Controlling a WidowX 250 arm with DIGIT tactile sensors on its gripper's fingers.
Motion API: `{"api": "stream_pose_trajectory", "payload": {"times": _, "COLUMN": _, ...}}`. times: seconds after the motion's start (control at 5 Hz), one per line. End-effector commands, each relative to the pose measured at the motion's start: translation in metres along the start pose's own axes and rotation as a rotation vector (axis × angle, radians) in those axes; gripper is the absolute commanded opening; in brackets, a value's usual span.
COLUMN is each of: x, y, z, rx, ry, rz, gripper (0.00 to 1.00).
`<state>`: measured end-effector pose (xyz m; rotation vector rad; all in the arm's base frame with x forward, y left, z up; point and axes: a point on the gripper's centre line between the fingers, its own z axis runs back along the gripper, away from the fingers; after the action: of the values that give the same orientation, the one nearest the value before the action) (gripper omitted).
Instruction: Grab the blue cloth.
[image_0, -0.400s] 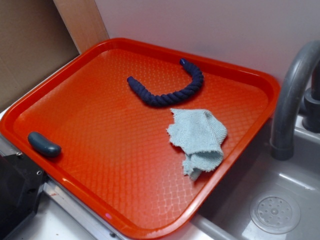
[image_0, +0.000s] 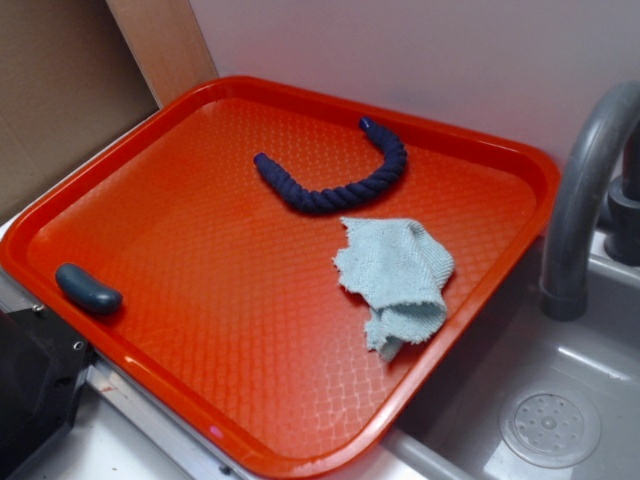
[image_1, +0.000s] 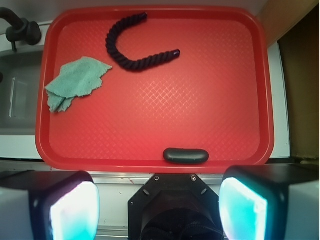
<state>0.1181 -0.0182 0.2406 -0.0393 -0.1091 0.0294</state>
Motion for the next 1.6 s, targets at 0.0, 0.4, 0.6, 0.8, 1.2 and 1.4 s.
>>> {"api": "stream_pose_trajectory", "payload": {"times": 0.0, "x": 0.025, "y": -0.077, "z": -0.049, "rx": -0.201, "ry": 0.065, "rz": -0.473, "gripper": 1.00}}
{"api": "stream_pose_trajectory", "payload": {"times": 0.4, "x": 0.039, "y": -0.096, "z": -0.067, "rx": -0.165, "ry": -0.108, "rz": -0.895, "gripper": 1.00}}
{"api": "stream_pose_trajectory", "payload": {"times": 0.6, "x": 0.047, "y": -0.084, "z": -0.051, "rx": -0.202, "ry": -0.208, "rz": -0.944, "gripper": 1.00}}
{"api": "stream_pose_trajectory", "payload": {"times": 0.8, "x": 0.047, "y": -0.084, "z": -0.051, "rx": -0.202, "ry": -0.208, "rz": -0.944, "gripper": 1.00}}
{"api": "stream_pose_trajectory", "payload": {"times": 1.2, "x": 0.047, "y": -0.084, "z": -0.051, "rx": -0.202, "ry": -0.208, "rz": -0.944, "gripper": 1.00}}
{"api": "stream_pose_trajectory", "payload": {"times": 1.4, "x": 0.053, "y": -0.110, "z": -0.078, "rx": -0.176, "ry": -0.226, "rz": -1.042, "gripper": 1.00}}
